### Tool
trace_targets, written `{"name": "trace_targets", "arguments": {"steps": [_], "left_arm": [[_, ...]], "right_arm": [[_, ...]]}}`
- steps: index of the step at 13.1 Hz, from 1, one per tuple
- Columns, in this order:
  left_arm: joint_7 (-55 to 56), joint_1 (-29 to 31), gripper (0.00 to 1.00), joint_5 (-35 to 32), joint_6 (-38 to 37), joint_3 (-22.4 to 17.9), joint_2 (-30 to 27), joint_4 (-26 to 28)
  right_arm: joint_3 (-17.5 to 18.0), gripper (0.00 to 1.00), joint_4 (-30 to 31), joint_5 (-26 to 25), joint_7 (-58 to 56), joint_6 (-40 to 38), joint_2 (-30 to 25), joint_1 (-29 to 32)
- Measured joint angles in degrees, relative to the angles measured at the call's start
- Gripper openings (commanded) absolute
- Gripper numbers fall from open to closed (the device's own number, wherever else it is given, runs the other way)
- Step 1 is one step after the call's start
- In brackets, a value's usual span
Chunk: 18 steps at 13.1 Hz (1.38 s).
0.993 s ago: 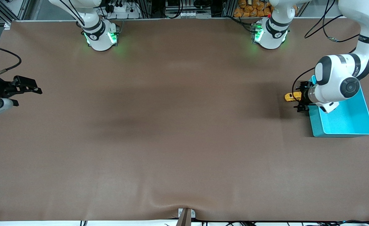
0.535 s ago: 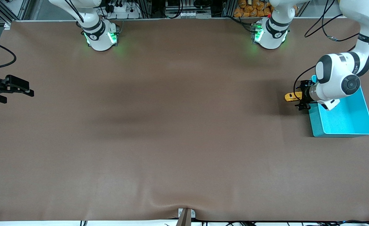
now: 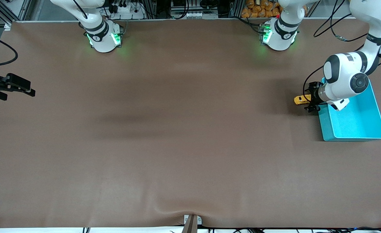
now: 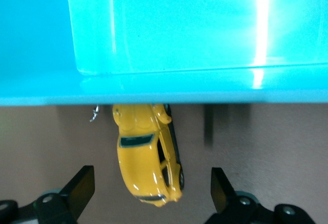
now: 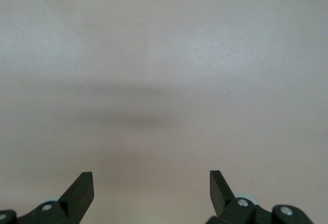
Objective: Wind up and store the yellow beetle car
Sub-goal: 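Close the left gripper on the yellow car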
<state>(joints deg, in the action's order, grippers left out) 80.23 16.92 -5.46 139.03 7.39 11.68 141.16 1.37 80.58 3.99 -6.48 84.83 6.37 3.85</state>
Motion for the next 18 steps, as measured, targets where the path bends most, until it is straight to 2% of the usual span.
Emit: {"name": "trace_targets", "arguments": {"steps": [2,4,5,8,11,13,18], "left_arm": [[0.00,0.07,0.98,-1.45,1.32,0.00,0.13,1.07],[0.01,0.16,0.92,-2.53,2.22,0.00,0.40,1.72],[0.01,0.16,0.83,-2.56,2.42,0.00,0.52,1.81],[0.01,0.16,0.40,-2.57,2.48,0.00,0.63,1.85],[1.30,0.55,0.07,-2.57,2.67,-0.01,0.62,1.75],[3.13,0.88,0.00,-2.59,2.76,-0.01,0.55,1.42],[5.47,-0.19,0.00,-2.61,3.10,0.35,0.58,-0.99]], "right_arm": [[0.05,1.00,1.95,0.00,2.02,0.81,-1.78,0.00],[0.15,1.00,3.16,0.00,4.23,0.82,-3.10,0.00],[0.19,1.00,3.38,0.00,4.82,0.82,-3.46,0.00],[0.29,1.00,3.44,0.00,5.14,0.80,-3.75,-0.01],[0.37,1.00,3.44,0.00,5.15,0.80,-4.11,-0.55],[0.41,1.00,3.45,-0.06,5.03,0.80,-4.47,-0.98],[0.33,1.00,3.46,-1.36,2.30,0.86,-4.52,-0.99]]}}
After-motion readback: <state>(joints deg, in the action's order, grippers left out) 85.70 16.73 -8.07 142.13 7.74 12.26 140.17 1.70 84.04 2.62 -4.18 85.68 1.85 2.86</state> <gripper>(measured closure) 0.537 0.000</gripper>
